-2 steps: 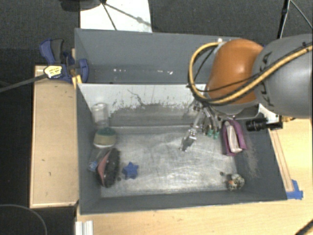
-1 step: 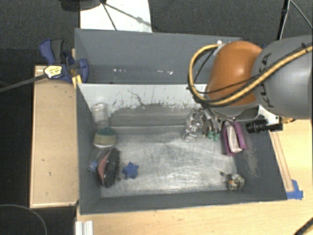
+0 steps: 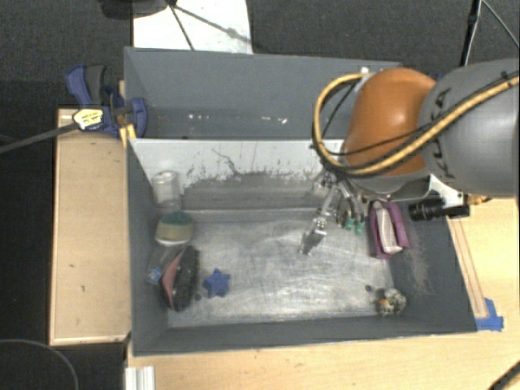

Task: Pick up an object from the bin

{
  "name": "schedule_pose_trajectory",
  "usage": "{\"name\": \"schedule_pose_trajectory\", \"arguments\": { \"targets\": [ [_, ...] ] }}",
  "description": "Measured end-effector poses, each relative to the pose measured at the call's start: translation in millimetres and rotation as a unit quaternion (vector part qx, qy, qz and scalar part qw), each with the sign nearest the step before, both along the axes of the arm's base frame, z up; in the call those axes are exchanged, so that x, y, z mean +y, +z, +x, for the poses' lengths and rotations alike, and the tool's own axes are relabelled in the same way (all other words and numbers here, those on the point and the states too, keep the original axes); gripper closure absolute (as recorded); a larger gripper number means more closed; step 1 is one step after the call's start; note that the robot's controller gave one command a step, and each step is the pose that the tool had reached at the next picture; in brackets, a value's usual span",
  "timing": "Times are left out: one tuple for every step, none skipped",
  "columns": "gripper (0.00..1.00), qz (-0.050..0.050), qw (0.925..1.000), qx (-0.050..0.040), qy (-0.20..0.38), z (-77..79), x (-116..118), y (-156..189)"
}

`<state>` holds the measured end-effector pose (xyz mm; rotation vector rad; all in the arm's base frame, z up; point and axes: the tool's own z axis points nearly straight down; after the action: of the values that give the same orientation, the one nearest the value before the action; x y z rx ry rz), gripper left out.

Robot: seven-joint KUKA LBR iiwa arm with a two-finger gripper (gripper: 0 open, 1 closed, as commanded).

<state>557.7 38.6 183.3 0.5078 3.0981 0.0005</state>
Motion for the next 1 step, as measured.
{"name": "schedule_pose_trajectory", "arguments": {
  "targets": [
    [0.0,0.001,0.9999,0.0061,0.01,-59.0,69.1,-77.9]
  ]
}}
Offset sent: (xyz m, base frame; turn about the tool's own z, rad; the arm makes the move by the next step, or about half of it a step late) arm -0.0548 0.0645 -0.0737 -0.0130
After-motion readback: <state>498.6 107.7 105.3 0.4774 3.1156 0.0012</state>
